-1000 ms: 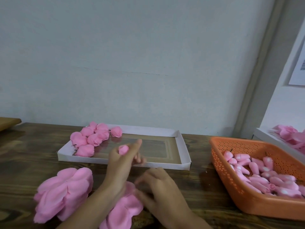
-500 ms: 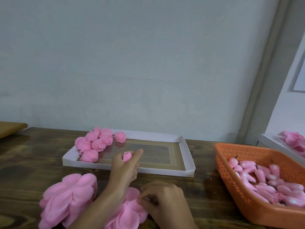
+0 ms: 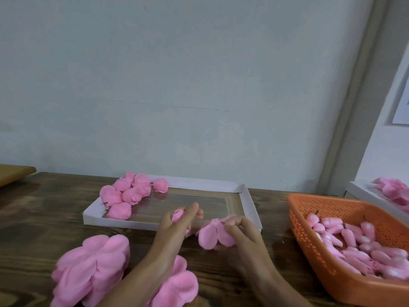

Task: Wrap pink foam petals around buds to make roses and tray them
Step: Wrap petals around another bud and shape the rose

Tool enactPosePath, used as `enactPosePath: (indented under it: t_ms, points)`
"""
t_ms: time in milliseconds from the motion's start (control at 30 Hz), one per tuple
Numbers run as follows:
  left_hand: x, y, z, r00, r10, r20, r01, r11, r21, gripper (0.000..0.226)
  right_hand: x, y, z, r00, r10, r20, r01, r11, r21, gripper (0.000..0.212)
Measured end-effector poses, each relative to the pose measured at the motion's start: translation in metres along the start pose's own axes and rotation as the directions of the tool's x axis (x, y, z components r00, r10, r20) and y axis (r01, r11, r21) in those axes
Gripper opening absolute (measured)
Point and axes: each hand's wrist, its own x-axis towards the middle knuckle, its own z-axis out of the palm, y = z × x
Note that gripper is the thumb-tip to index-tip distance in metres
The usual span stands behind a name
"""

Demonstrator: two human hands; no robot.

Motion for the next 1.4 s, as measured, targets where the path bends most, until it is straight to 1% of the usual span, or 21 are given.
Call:
enactPosePath:
  t_ms: [100, 167, 233, 300, 367, 433, 467, 533, 600, 733, 867, 967, 1067, 1100, 1167, 1200, 1300, 1400]
  points:
    - [-0.005, -0.002, 0.003, 0.999, 0.005, 0.034, -0.007, 0.999, 0.049, 0.068, -0.003, -0.004, -0.004, 0.998, -0.027, 0.061, 0.034, 0.994, -0.103, 0.020]
    - [-0.009, 0.000, 0.006, 0.998, 0.026, 0.055, -0.031, 0.996, 0.089, 0.058, -0.005, -0.007, -0.004, 0.997, -0.034, 0.066, 0.045, 0.982, -0.181, 0.022]
    - [-0.014, 0.001, 0.008, 0.993, 0.048, 0.106, -0.061, 0.991, 0.121, 0.049, -0.008, -0.008, -0.002, 0.998, -0.029, 0.055, 0.040, 0.976, -0.215, 0.018]
    - [-0.015, 0.001, 0.009, 0.985, 0.091, 0.147, -0.109, 0.987, 0.115, 0.047, -0.011, -0.010, 0.001, 0.997, -0.032, 0.071, 0.049, 0.968, -0.245, 0.015]
    - [-0.016, 0.001, 0.011, 0.979, 0.153, 0.138, -0.163, 0.984, 0.067, 0.048, -0.015, -0.014, 0.004, 0.991, -0.043, 0.126, 0.073, 0.966, -0.249, 0.020]
    - [-0.017, 0.002, 0.013, 0.982, 0.154, 0.112, -0.154, 0.988, -0.009, 0.049, -0.017, -0.016, 0.007, 0.979, -0.067, 0.195, 0.115, 0.962, -0.246, 0.024]
    - [-0.016, 0.003, 0.014, 0.983, 0.148, 0.105, -0.143, 0.988, -0.049, 0.052, -0.018, -0.016, 0.008, 0.973, -0.075, 0.219, 0.129, 0.961, -0.244, 0.022]
    - [-0.017, 0.004, 0.015, 0.985, 0.149, 0.088, -0.138, 0.983, -0.120, 0.050, -0.018, -0.014, 0.010, 0.969, -0.077, 0.235, 0.132, 0.966, -0.224, 0.014]
    - [-0.019, 0.006, 0.016, 0.983, 0.148, 0.108, -0.128, 0.976, -0.179, 0.051, -0.019, -0.012, 0.011, 0.967, -0.071, 0.245, 0.125, 0.969, -0.212, 0.010]
    - [-0.018, 0.007, 0.014, 0.983, 0.121, 0.136, -0.086, 0.968, -0.235, 0.061, -0.021, -0.014, 0.014, 0.967, -0.077, 0.243, 0.131, 0.967, -0.219, 0.016]
    - [-0.018, 0.005, 0.013, 0.981, 0.116, 0.152, -0.084, 0.975, -0.205, 0.052, -0.018, -0.012, 0.011, 0.972, -0.076, 0.224, 0.126, 0.968, -0.219, 0.022]
    - [-0.018, 0.004, 0.014, 0.979, 0.129, 0.158, -0.101, 0.979, -0.177, 0.054, -0.016, -0.010, 0.010, 0.979, -0.063, 0.192, 0.103, 0.973, -0.205, 0.033]
    - [-0.018, 0.007, 0.013, 0.978, 0.129, 0.166, -0.106, 0.984, -0.143, 0.054, -0.015, -0.009, 0.009, 0.980, -0.055, 0.189, 0.091, 0.979, -0.184, 0.033]
    - [-0.019, 0.008, 0.013, 0.979, 0.124, 0.164, -0.103, 0.986, -0.135, 0.059, -0.016, -0.009, 0.009, 0.980, -0.053, 0.194, 0.088, 0.981, -0.172, 0.032]
    - [-0.017, 0.006, 0.011, 0.981, 0.118, 0.154, -0.104, 0.990, -0.100, 0.079, -0.016, -0.009, 0.010, 0.975, -0.052, 0.217, 0.087, 0.984, -0.155, 0.028]
    - [-0.016, 0.005, 0.011, 0.981, 0.117, 0.156, -0.106, 0.991, -0.077, 0.079, -0.016, -0.008, 0.010, 0.971, -0.055, 0.231, 0.091, 0.985, -0.148, 0.026]
    - [-0.017, 0.003, 0.012, 0.978, 0.100, 0.182, -0.095, 0.995, -0.035, 0.062, -0.016, -0.007, 0.011, 0.969, -0.055, 0.239, 0.084, 0.990, -0.117, 0.029]
    - [-0.017, 0.002, 0.011, 0.973, 0.102, 0.208, -0.102, 0.995, -0.011, 0.060, -0.016, -0.007, 0.011, 0.970, -0.048, 0.238, 0.071, 0.993, -0.092, 0.034]
